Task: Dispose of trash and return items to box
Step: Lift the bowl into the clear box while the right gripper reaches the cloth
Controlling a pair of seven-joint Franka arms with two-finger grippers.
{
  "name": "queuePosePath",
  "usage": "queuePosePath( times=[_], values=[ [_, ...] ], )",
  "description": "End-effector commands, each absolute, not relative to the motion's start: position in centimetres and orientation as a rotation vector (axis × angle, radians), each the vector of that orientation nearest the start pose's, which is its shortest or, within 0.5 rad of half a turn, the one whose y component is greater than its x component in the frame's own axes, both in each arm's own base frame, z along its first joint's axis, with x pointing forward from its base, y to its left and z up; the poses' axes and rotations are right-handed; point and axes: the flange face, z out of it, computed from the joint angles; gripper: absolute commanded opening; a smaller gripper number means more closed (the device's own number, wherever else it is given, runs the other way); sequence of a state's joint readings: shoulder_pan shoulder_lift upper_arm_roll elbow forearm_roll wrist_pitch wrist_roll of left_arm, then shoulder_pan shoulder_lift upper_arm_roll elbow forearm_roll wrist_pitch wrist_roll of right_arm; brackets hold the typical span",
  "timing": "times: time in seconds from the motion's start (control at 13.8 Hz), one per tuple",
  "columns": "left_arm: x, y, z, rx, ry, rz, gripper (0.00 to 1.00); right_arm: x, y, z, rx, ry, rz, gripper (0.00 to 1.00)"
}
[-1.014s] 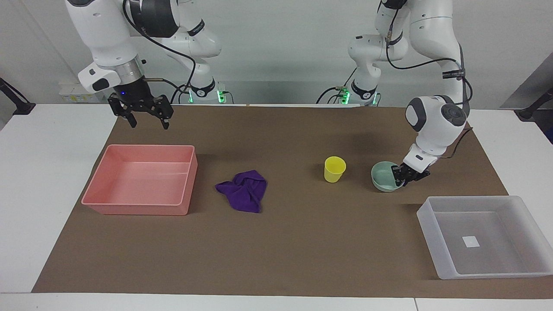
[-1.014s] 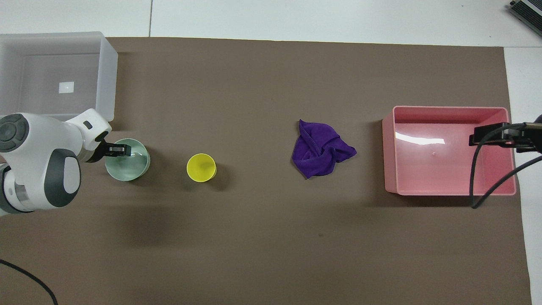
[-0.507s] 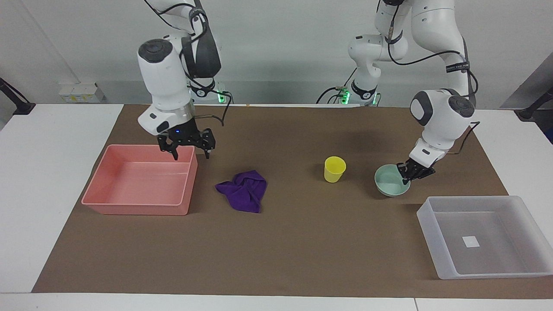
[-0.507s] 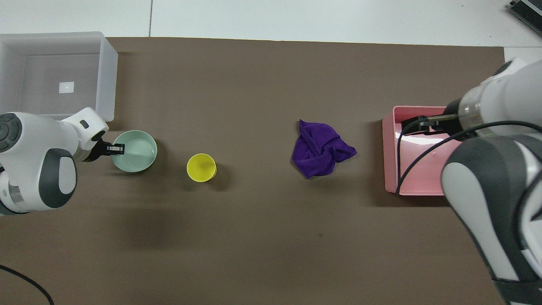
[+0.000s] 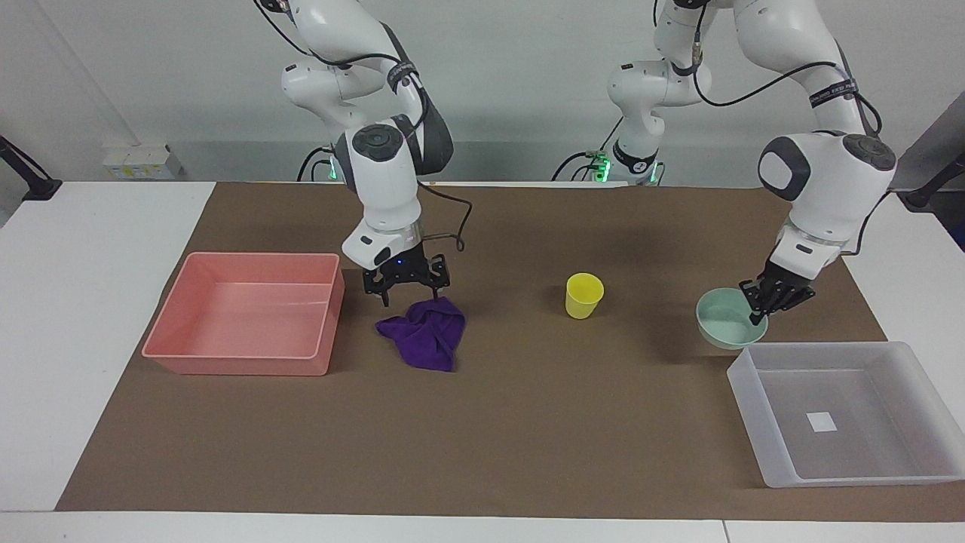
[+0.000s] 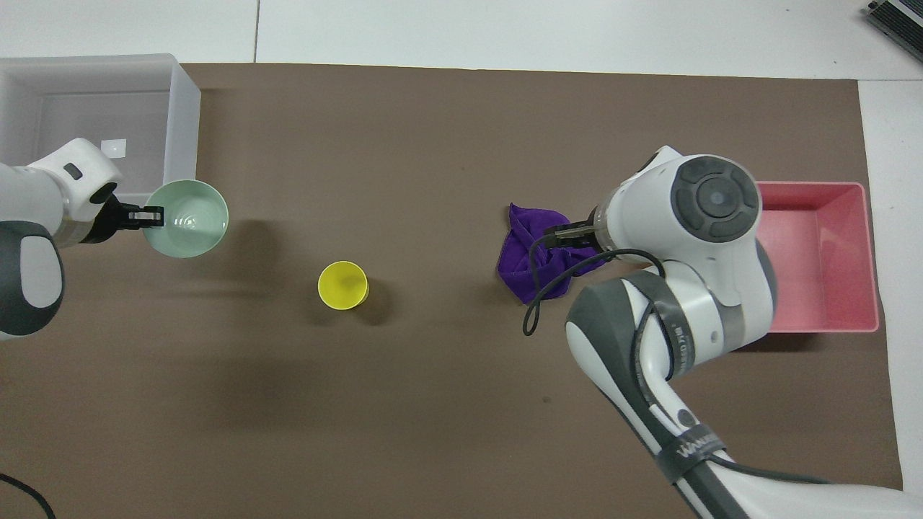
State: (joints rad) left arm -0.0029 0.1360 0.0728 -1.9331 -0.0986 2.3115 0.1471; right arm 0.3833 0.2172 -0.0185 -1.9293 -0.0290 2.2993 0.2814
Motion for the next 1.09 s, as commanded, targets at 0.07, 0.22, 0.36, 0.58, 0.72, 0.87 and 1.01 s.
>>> queuePosePath(
  times=[0.07, 0.22, 0.36, 0.58, 0.72, 0.87, 1.01],
  values=[
    [65.5, 7.1, 46.6, -3.139, -0.011, -0.481, 0.0, 58.7, 21.2, 34.4, -3.097, -0.292, -0.311, 1.0],
    [67.9, 9.5, 47.0, -3.129, -0.045, -0.465, 0.0, 58.4, 21.2, 30.2, -3.107, -0.309, -0.271, 1.0],
    [70.0, 11.6, 46.6, -3.118, -0.084, -0.48, 0.0, 57.9, 21.2, 30.2, -3.109, -0.338, -0.257, 1.0],
    [73.1, 15.1, 45.1, -3.107, -0.141, -0.501, 0.0, 57.8, 20.7, 28.7, -3.104, -0.345, -0.272, 1.0],
    [74.7, 16.6, 43.0, -3.11, -0.162, -0.524, 0.0, 57.6, 20.7, 28.8, -3.113, -0.328, -0.243, 0.07],
    [76.3, 17.6, 39.3, -3.132, -0.186, -0.538, 0.0, 57.7, 20.6, 29.5, -3.131, -0.284, -0.176, 0.0],
    [76.8, 17.2, 38.9, -3.125, -0.18, -0.586, 0.0, 57.9, 20.7, 31.1, -3.14, -0.228, -0.154, 0.0]
  ],
)
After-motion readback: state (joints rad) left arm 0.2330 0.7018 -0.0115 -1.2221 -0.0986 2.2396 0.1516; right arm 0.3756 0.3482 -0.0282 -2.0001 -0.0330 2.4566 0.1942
